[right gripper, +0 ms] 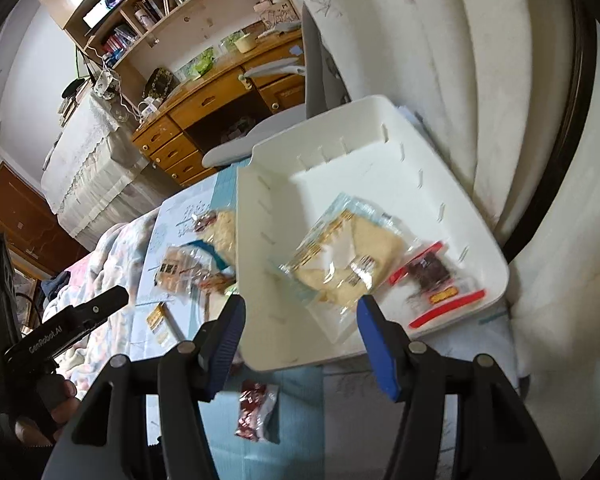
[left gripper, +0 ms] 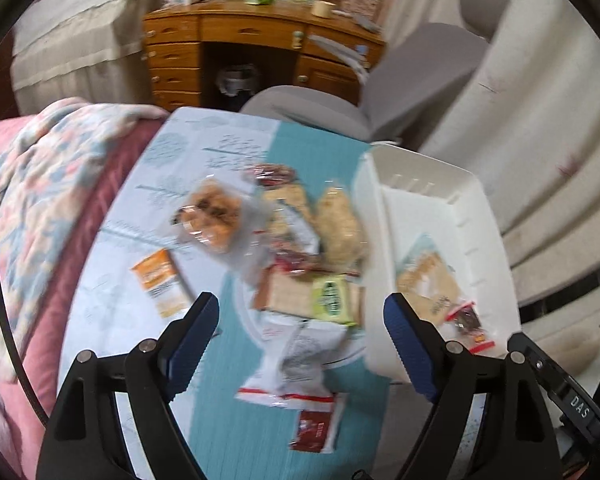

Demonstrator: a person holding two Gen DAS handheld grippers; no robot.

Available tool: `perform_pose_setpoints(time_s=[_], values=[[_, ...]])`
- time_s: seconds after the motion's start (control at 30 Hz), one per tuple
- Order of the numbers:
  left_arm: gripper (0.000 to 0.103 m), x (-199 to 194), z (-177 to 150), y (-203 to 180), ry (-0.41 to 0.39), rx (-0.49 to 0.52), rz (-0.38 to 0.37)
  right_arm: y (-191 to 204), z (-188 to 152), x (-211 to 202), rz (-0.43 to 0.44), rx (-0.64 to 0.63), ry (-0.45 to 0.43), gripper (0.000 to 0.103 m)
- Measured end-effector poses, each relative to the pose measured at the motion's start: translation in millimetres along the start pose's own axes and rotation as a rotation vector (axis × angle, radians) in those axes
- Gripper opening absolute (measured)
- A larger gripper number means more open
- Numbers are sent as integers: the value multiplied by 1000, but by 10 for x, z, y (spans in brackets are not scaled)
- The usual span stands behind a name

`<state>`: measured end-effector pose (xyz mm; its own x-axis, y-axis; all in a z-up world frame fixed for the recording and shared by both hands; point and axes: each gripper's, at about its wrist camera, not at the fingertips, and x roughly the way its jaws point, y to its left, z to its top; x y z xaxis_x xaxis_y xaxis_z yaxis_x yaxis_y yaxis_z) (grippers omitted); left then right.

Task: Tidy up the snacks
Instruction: 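Withdraw both tools from the white tray, then grasp the orange OATS bar with the left tool while the right tool grasps the dark red packet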

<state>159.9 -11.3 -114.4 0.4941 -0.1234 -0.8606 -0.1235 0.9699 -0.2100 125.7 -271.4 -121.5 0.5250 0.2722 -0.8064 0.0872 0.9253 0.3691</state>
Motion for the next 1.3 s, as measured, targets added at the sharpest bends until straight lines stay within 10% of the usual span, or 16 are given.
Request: perform_pose_setpoints(time_s=[0.73, 1.3], values=[[84, 549, -76, 1457, 224, -295, 124, 459, -743, 560, -63, 10, 243, 58], [84, 1395, 47, 1707, 468, -301, 145, 737, -1265, 1109, -208, 38, 416, 58]])
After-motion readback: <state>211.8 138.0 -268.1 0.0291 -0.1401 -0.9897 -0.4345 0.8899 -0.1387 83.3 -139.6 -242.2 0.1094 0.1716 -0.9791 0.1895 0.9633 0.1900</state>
